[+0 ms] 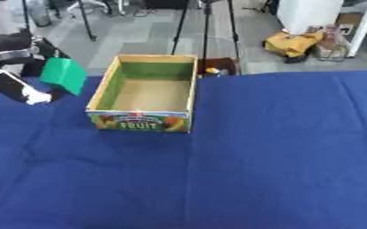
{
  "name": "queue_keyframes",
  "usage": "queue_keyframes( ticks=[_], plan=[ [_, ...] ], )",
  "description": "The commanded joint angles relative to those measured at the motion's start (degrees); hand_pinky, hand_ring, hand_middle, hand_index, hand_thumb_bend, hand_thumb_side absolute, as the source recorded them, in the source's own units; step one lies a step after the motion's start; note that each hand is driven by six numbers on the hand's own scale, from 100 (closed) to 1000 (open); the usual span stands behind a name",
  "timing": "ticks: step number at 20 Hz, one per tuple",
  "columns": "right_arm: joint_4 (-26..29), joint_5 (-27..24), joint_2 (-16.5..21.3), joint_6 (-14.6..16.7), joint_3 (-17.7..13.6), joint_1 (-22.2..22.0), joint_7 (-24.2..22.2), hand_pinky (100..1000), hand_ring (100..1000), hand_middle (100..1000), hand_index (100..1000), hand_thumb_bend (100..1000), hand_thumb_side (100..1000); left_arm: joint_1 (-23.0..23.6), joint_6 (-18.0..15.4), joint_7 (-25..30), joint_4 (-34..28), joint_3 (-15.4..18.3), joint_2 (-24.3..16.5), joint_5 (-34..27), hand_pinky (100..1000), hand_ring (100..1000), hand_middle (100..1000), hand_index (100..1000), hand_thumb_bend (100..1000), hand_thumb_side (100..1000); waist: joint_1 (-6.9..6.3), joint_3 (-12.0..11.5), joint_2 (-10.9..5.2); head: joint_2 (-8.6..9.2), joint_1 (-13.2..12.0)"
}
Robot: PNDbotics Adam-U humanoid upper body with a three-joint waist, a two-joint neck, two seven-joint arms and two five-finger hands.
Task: Pick up objects on the table and place them in the box.
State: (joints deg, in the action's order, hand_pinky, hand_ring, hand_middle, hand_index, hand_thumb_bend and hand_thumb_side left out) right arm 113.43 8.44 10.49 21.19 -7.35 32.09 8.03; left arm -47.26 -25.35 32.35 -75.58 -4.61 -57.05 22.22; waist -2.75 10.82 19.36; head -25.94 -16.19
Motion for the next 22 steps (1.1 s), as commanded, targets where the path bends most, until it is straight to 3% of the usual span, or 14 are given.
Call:
queue_keyframes(
  ticks=[1,12,22],
  plan=[
    [1.16,-0.32,1.45,0.33,0.12,1.19,-0.28,852,905,541,836,100,1000,-2.21,-0.31,-1.64,1.46,1.38,-1.27,0.6,619,528,403,609,100,349,-0.18,0.33,-0.61,1.45,-1.16],
    [1.16,-1.06,1.98,1.34,0.75,3.66,-1.54,854,907,536,836,100,1000,-6.47,-2.18,-6.56,6.11,2.01,-0.16,2.13,610,514,384,593,100,326,-1.2,3.18,3.13,5.25,-4.86],
    [1.16,-2.04,2.17,2.41,1.44,5.7,-2.47,853,905,535,835,100,1000,-9.7,-3.15,-9.62,9.25,2.38,0.19,5.4,606,512,380,590,100,313,-2.33,7.02,5.46,7.95,-8.69]
  ],
)
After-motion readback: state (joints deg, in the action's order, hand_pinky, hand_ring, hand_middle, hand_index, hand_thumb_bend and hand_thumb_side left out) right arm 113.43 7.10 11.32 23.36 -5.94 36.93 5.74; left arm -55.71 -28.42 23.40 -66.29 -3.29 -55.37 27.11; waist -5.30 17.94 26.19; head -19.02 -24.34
